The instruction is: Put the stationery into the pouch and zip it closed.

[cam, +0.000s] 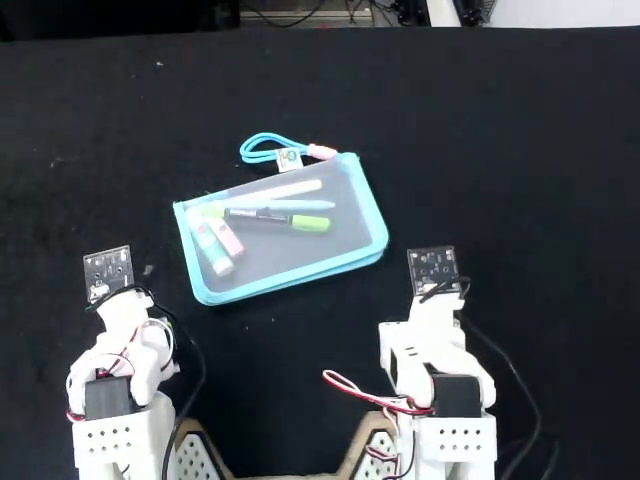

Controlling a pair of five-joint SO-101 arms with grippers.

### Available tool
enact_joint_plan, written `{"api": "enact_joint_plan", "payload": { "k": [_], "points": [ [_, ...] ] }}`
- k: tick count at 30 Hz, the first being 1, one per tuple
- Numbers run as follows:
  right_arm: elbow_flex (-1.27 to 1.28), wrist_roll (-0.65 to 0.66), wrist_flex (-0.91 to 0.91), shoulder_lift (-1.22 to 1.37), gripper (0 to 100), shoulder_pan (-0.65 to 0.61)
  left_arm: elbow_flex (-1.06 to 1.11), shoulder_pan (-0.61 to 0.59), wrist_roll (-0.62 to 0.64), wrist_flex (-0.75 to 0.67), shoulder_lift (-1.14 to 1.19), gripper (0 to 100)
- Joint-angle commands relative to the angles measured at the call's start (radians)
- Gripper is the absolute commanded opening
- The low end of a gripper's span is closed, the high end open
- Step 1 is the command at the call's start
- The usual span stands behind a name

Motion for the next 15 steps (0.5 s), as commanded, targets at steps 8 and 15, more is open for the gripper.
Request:
{"api": "enact_joint_plan", "payload": {
  "k": [8,15],
  "points": [
    [-0.005,0.000,0.008,-0.096,2.2,-0.006,0.025,-0.007,0.000,0.005,-0.005,3],
    [-0.005,0.000,0.008,-0.096,2.2,-0.006,0.025,-0.004,0.000,0.005,-0.005,3]
  ]
}}
